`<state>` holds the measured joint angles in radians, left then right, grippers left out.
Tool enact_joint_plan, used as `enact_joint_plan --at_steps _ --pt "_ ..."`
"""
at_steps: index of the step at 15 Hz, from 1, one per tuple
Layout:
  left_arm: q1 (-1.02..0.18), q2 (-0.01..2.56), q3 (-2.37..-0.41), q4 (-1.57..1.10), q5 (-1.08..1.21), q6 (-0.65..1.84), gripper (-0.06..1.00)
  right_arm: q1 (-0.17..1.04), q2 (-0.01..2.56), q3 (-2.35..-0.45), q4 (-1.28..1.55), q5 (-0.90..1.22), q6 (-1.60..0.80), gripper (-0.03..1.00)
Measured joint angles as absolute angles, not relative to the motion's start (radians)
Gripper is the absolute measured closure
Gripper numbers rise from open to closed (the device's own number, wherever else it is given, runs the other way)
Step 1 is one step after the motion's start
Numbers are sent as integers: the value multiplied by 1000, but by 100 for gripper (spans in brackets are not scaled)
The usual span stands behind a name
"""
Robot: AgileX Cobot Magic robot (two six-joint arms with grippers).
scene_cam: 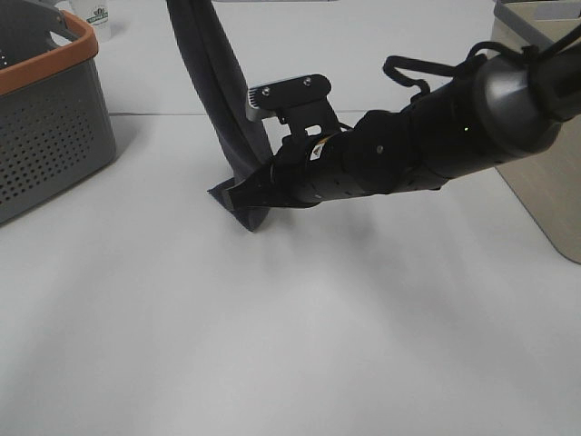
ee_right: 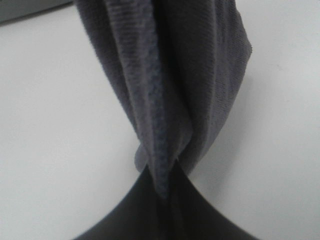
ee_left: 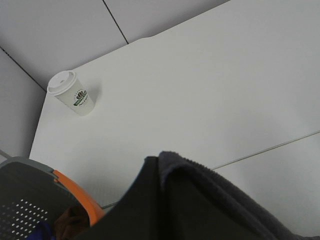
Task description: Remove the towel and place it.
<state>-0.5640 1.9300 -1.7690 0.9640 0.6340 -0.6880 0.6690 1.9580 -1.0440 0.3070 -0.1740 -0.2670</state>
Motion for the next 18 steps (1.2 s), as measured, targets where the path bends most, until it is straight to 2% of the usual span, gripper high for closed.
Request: enact_joint_plan --at_steps 6,8,12,15,18 --pt "-530 1930 -1769 921 626 -680 94 649 1828 -1050 301 18 -570 95" --pt "-530 1930 -1769 879 609 -680 94 593 1801 -1091 287 199 -654 95" --pt "-530 1910 -1769 769 567 -682 94 470 1768 -1323 276 611 -780 95" --pt "-530 1861 -1769 730 551 -684 94 446 1766 -1548 253 917 -909 95" --pt "-530 1830 -1775 723 553 -684 94 446 1758 -1665 215 1052 -978 95"
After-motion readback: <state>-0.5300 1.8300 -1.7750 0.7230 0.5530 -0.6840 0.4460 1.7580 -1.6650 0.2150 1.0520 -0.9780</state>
